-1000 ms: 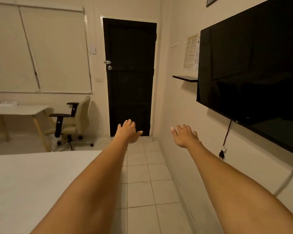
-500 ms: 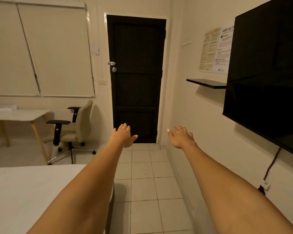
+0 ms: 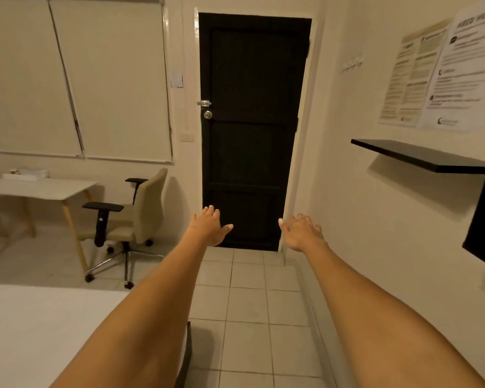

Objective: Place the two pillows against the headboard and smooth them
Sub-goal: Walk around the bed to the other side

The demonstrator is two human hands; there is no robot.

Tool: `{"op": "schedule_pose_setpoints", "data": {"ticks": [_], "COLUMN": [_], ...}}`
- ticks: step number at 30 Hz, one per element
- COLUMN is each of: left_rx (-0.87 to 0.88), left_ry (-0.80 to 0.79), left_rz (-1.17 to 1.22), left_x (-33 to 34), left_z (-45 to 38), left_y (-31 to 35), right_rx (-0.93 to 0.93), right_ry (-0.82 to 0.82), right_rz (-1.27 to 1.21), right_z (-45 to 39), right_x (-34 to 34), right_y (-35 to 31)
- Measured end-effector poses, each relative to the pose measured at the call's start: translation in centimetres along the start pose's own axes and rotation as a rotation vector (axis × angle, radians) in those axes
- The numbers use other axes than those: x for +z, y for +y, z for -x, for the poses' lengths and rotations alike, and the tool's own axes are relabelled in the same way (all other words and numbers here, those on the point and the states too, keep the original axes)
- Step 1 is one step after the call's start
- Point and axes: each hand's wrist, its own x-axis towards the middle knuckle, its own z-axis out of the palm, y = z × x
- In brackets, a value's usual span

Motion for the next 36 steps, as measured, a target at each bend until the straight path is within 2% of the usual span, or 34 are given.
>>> {"op": "schedule_pose_setpoints", "data": {"ticks": [7, 13, 16, 20, 26, 36], "left_rx": [-0.022, -0.005, 0.029, 0.073, 0.017, -0.180], "left_ry": [-0.024, -0.016, -0.003, -0.020, -0.040, -0.019], "left_rz": [-0.025, -0.031, -0.036, -0.029, -0.023, 0.008], "left_x": [2.0, 1.1, 0.4, 0.8, 1.7, 1.3], "left_z": [-12.3, -24.2, -29.7, -35.7, -44.7, -59.5], "left_y": [-4.4, -7.7, -8.5, -8.3, -10.4, -15.6], "right_rx": [0.008, 0.004, 0.010, 0.040, 0.010, -0.105], "right_ry": [-0.027, 0.002, 0.023, -0.036, -0.052, -0.086], "right_rz": [-0.009, -0.036, -0.056, -0.013, -0.004, 0.052], "right_z": [-12.0, -23.7, -28.7, -34.1, -44.4, -64.7], "right_x": [3.1, 3.3, 3.6, 5.2, 6.5, 6.9], "right_y": [-1.6, -4.4, -5.3, -5.2, -5.9, -9.5]}}
